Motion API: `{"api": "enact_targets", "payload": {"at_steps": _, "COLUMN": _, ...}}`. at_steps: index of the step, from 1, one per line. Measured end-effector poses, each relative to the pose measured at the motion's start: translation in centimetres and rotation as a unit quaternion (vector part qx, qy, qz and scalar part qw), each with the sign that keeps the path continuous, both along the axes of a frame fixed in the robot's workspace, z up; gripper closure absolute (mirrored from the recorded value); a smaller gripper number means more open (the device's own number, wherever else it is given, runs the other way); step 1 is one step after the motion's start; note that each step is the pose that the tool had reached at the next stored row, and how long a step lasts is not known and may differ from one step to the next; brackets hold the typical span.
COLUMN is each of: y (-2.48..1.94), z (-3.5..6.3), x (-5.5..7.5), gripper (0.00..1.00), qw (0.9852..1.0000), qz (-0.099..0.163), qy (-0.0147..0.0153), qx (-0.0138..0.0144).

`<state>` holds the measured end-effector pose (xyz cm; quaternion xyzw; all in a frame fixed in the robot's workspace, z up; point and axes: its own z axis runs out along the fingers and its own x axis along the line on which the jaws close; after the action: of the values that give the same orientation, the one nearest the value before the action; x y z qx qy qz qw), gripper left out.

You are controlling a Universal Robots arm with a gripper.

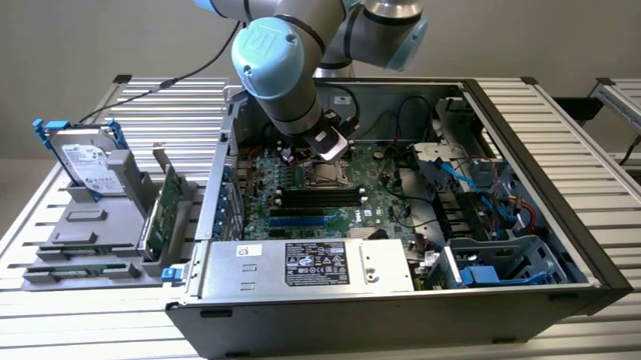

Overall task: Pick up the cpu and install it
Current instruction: 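Install the first cpu locking lever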

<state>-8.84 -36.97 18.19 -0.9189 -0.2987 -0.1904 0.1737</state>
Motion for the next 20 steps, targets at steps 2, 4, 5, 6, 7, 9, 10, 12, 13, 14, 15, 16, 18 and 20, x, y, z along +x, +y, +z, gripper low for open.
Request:
{"api": "enact_targets", "payload": {"at_steps": 2, "y": 0.0, "z": 0.0, "x": 0.0, "gripper": 0.89, "qw": 1.0, "qz": -0.001, "qy": 0.0, "qx": 0.0}}
{"api": "enact_targets", "payload": {"at_steps": 4, "y": 0.0, "z": 0.0, "x": 0.0, "gripper": 0.89, "qw": 1.0, "qz": -0.002, "qy": 0.0, "qx": 0.0004}}
{"api": "enact_targets", "payload": {"at_steps": 5, "y": 0.0, "z": 0.0, "x": 0.0, "gripper": 0.89, "qw": 1.0, "qz": -0.003, "qy": 0.0, "qx": 0.0008}}
{"api": "enact_targets", "payload": {"at_steps": 6, "y": 0.0, "z": 0.0, "x": 0.0, "gripper": 0.89, "qw": 1.0, "qz": -0.003, "qy": 0.0, "qx": 0.0013}}
{"api": "enact_targets", "payload": {"at_steps": 7, "y": 0.0, "z": 0.0, "x": 0.0, "gripper": 0.89, "qw": 1.0, "qz": -0.004, "qy": 0.0, "qx": 0.0018}}
{"api": "enact_targets", "payload": {"at_steps": 9, "y": 0.0, "z": 0.01, "x": -0.01, "gripper": 0.89, "qw": 1.0, "qz": -0.004, "qy": 0.0, "qx": 0.003}}
{"api": "enact_targets", "payload": {"at_steps": 10, "y": 0.0, "z": 0.01, "x": -0.01, "gripper": 0.89, "qw": 1.0, "qz": -0.004, "qy": 0.0001, "qx": 0.0037}}
{"api": "enact_targets", "payload": {"at_steps": 12, "y": 0.0, "z": 0.0, "x": -0.02, "gripper": 0.89, "qw": 1.0, "qz": -0.005, "qy": 0.0, "qx": 0.0053}}
{"api": "enact_targets", "payload": {"at_steps": 13, "y": 0.0, "z": 0.0, "x": -0.03, "gripper": 0.89, "qw": 1.0, "qz": -0.005, "qy": 0.0, "qx": 0.0062}}
{"api": "enact_targets", "payload": {"at_steps": 14, "y": 0.0, "z": 0.0, "x": -0.05, "gripper": 0.89, "qw": 1.0, "qz": -0.006, "qy": 0.0, "qx": 0.0071}}
{"api": "enact_targets", "payload": {"at_steps": 15, "y": 0.0, "z": 0.0, "x": -0.06, "gripper": 0.89, "qw": 0.9999, "qz": -0.006, "qy": 0.0, "qx": 0.008}}
{"api": "enact_targets", "payload": {"at_steps": 16, "y": 0.0, "z": 0.0, "x": -0.07, "gripper": 0.89, "qw": 0.9999, "qz": -0.006, "qy": 0.0, "qx": 0.0089}}
{"api": "enact_targets", "payload": {"at_steps": 18, "y": 0.0, "z": -0.01, "x": -0.08, "gripper": 0.89, "qw": 0.9999, "qz": -0.006, "qy": 0.0005, "qx": 0.0111}}
{"api": "enact_targets", "payload": {"at_steps": 20, "y": 0.0, "z": 0.0, "x": -0.08, "gripper": 0.89, "qw": 0.9999, "qz": -0.006, "qy": 0.0017, "qx": 0.0133}}
